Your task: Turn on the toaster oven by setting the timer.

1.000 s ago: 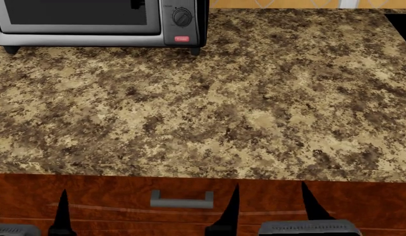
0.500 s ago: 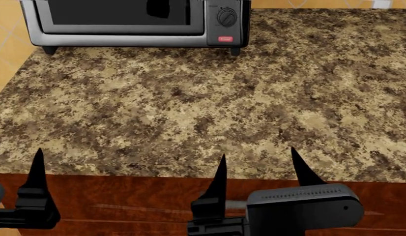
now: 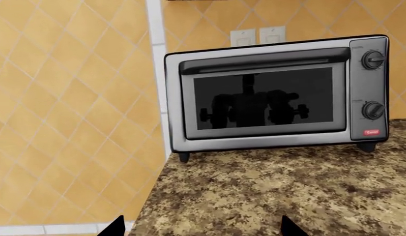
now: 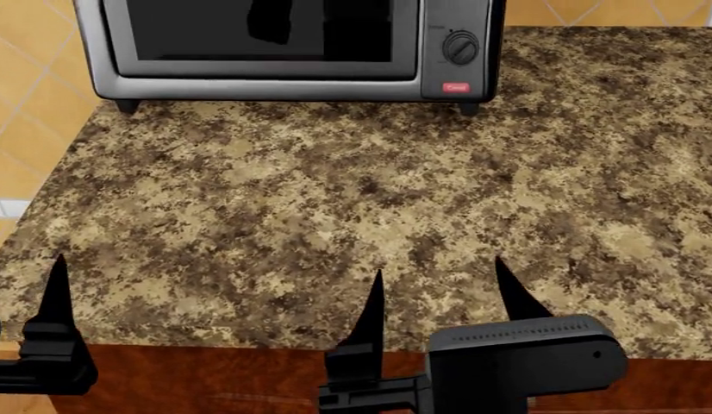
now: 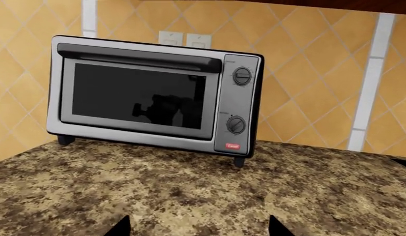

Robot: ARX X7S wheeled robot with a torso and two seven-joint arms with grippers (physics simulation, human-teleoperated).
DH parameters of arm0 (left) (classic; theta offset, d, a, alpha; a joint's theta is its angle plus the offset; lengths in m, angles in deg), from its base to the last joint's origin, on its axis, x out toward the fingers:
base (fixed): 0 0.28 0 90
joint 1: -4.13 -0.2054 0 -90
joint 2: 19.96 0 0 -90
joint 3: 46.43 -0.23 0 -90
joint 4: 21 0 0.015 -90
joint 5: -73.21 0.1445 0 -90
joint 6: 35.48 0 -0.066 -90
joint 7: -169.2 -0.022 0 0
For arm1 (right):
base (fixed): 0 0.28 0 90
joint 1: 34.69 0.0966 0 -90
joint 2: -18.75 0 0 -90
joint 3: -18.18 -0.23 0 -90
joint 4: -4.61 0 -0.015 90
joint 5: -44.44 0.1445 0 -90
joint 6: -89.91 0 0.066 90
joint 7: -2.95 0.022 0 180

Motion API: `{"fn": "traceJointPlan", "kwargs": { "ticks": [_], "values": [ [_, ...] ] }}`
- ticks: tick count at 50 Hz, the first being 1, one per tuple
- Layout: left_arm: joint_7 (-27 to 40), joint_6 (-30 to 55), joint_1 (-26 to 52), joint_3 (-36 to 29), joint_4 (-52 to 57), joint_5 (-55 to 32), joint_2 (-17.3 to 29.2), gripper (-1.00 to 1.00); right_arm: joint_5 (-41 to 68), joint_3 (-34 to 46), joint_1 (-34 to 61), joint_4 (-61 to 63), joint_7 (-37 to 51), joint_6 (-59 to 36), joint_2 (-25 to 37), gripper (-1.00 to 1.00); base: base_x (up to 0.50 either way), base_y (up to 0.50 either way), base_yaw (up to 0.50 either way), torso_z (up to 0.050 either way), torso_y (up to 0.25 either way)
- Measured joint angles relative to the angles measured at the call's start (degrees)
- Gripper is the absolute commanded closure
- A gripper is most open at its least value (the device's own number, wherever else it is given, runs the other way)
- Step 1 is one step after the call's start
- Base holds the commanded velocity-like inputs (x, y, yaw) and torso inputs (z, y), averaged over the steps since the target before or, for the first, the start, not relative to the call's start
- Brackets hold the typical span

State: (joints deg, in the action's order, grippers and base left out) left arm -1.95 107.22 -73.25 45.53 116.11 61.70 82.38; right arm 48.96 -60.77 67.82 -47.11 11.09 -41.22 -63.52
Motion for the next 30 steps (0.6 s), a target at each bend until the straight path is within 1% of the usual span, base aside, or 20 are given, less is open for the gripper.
{"fn": "traceJointPlan", "kwargs": {
  "ticks": [30],
  "values": [
    [0.7,0.2,0.6,-0.2,-0.8,-1.0,0.8,-1.00,2.4,-0.1,1.5,-1.3,0.7,-0.2,0.7,-1.00,0.50,0.00,0.00,0.050,0.059]
  ]
}}
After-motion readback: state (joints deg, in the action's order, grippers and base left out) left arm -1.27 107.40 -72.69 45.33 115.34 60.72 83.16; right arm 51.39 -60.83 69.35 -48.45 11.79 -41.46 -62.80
